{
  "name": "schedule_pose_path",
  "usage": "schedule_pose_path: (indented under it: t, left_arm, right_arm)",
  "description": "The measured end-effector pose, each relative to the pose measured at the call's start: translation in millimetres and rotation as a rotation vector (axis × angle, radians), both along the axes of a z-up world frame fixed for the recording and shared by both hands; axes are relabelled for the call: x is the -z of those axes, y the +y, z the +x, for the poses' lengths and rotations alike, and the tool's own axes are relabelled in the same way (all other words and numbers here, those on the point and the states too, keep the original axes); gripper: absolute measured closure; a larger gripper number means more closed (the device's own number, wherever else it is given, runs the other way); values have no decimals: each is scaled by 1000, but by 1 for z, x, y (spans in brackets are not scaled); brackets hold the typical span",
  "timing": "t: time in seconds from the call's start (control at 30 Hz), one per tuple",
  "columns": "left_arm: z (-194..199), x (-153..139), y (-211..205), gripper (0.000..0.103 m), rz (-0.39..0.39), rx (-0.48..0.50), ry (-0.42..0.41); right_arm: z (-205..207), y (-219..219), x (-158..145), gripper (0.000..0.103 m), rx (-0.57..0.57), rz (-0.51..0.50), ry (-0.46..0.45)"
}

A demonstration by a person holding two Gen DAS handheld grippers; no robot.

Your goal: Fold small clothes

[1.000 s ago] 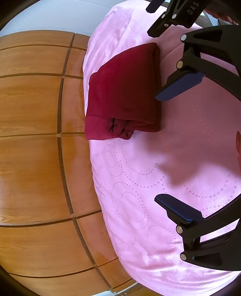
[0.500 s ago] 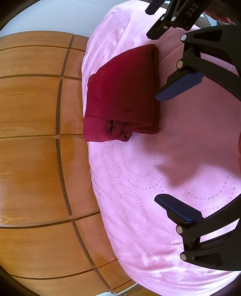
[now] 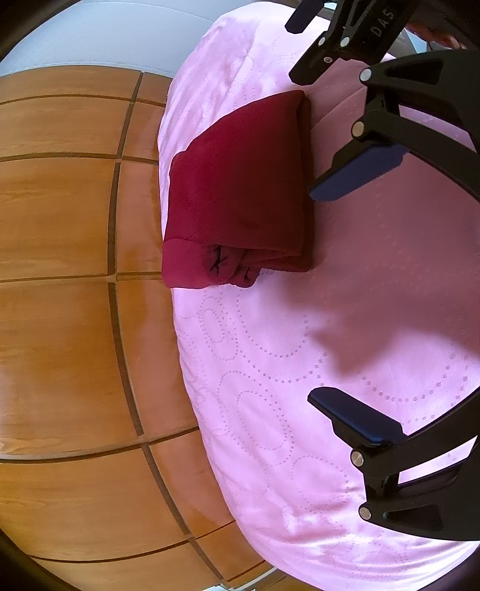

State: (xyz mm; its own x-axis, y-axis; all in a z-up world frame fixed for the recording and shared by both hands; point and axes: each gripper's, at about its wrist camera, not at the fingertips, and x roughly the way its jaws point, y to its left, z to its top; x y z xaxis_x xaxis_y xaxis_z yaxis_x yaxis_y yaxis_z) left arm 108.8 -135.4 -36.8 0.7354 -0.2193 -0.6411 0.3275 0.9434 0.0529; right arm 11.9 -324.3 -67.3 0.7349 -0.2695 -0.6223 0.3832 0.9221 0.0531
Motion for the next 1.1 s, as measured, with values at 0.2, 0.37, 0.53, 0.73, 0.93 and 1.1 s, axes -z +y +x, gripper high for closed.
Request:
schedule_pose_path:
  t: [0.2,0.37,0.53,0.73,0.93,1.1]
  left_arm:
    - [1,3,0,2,1,-13,2]
    - [-1,5,-3,3,12,0,3]
    - [0,4,-3,3,9,9,10]
    - [2,6,-4,3,8,11,25]
    - [9,13,-6,2,12,19,80]
    - [29,22,6,2,15,12,127]
  right_arm:
    - [0,1,1,4,0,2,4]
    - [0,1,2,4,1,5,8]
    - [-1,2,1,4,2,5,7]
    - [0,1,2,4,3,12,11]
    - [7,-3,6,4,-6,24,21]
    - [26,-28,11,4,12,32,14]
